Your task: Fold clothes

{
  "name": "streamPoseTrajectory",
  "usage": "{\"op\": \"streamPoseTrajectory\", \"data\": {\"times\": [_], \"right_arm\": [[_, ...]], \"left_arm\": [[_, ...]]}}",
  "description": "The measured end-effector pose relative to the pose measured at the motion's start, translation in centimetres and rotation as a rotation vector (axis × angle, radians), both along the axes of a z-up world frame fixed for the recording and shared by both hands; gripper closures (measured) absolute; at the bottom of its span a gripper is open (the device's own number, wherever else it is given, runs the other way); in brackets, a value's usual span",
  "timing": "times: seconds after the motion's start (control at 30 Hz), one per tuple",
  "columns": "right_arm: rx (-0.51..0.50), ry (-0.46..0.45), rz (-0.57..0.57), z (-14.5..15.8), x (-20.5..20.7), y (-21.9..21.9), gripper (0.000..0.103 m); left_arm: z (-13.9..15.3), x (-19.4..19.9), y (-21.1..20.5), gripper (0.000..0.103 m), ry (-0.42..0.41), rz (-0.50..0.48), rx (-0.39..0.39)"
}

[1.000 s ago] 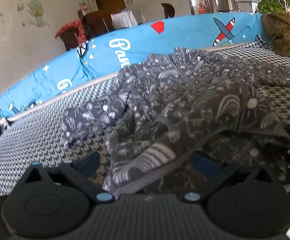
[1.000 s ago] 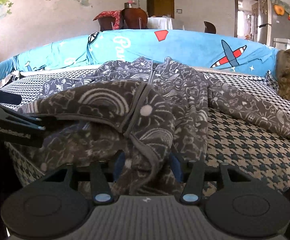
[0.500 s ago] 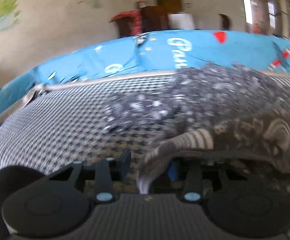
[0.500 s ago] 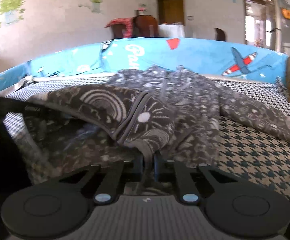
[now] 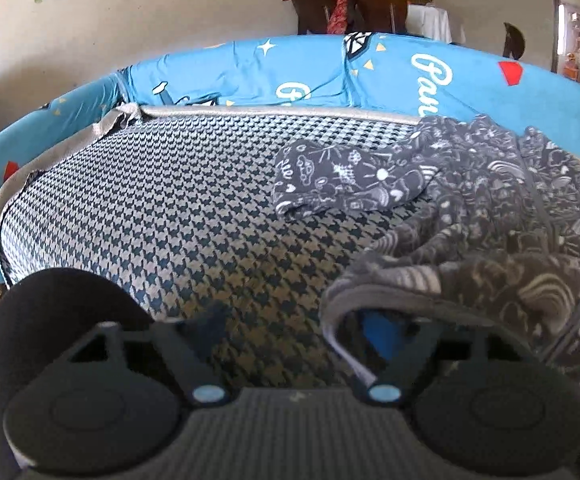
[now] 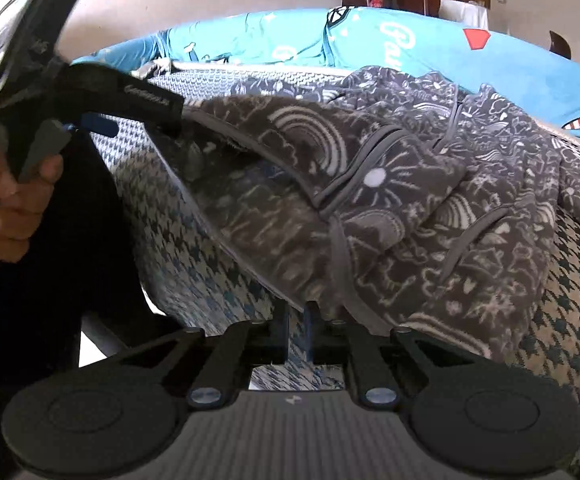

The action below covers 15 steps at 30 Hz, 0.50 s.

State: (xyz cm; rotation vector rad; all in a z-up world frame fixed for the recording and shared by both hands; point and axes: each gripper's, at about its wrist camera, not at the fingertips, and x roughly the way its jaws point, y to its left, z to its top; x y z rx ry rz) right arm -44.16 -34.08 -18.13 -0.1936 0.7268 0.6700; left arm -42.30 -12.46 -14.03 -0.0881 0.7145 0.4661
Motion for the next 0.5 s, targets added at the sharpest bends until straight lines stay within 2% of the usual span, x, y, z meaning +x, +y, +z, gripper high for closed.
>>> {"op": "streamPoseTrajectory", "data": {"times": [0.13, 0.2, 0.27, 0.33, 0.4, 0.5], "right_arm": [[0.114, -0.018, -0.08, 1.2, 0.1, -2.2, 0.092], [0.141, -0.03, -0.132, 1.5, 0.3, -2.8, 0.092], [0.156, -0.054, -0.171, 1.7, 0.4, -3.1, 0.09], [0.168, -0.074, -0.184, 1.8, 0.3, -3.1, 0.083], [0.172, -0.085, -0.174, 1.8, 0.4, -2.6, 0.068], [0.126, -0.127, -0.149, 1.7, 0.0, -1.5, 0.064]], "left_arm": [[1.6, -1.7, -0.9, 0.015, -0.088, -0.054, -0.002], [2.5, -2.2, -1.5, 0.008, -0.127, -0.078, 0.012], [3.1, -2.1, -2.0, 0.007, -0.152, -0.105, 0.025], [3.3, -1.6, -2.4, 0.006, -0.161, -0.133, 0.019], [3.1, -0.4, -2.7, 0.004, -0.143, -0.167, -0.005], [2.2, 1.4, -3.0, 0.005, -0.108, -0.172, -0.032]]}}
